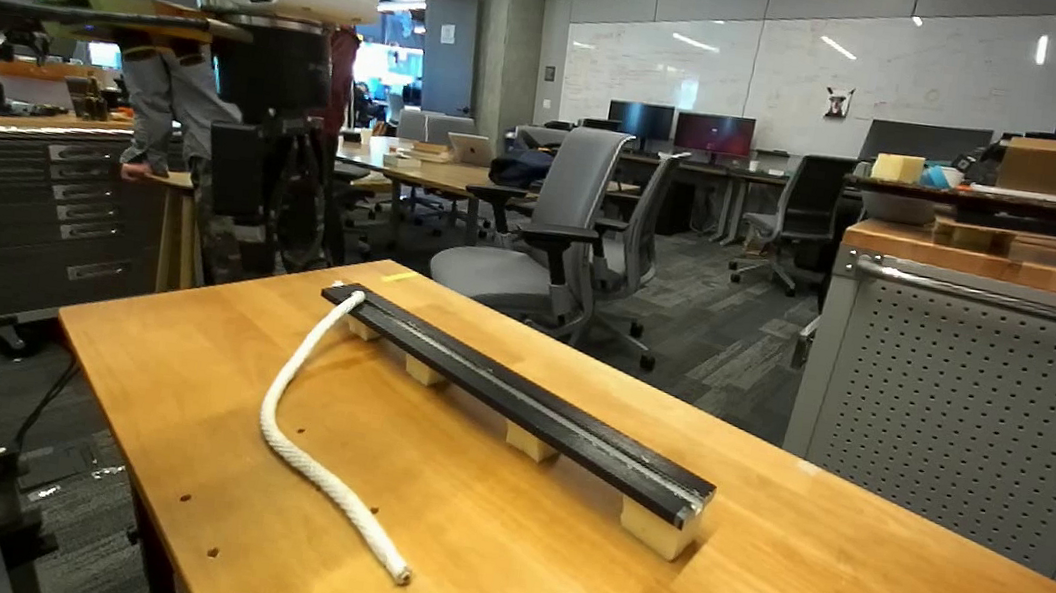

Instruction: Put the rope in the groove on the black object

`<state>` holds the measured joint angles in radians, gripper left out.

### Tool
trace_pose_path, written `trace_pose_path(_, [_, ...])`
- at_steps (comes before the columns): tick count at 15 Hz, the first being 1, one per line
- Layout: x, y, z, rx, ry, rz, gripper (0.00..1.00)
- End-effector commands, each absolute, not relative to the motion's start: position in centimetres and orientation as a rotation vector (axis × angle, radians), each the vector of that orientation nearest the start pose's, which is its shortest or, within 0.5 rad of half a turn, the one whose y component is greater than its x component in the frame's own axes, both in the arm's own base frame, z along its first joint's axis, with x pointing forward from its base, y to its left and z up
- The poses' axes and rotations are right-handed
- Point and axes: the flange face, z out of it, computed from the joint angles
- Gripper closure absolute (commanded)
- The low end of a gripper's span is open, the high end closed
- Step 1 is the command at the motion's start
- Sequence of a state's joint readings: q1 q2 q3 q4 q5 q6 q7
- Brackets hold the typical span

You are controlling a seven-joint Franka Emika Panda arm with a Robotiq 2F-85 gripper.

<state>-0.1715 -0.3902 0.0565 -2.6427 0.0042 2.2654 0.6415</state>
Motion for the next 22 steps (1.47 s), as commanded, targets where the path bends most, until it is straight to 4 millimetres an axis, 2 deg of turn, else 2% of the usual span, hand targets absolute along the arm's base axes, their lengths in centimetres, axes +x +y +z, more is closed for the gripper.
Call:
trace_pose_path(1, [40.2,-7.1,34.1,-2.819,1.297,0.069,0.00])
trace_pose_path(8, [41.3,-10.8,26.8,-2.579,1.536,0.287,0.00])
trace_pose_path(14, [43.6,-13.8,22.4,-2.369,1.754,0.238,0.00])
trace_pose_path(22, [45.5,-17.2,17.5,-2.263,1.934,0.213,0.00])
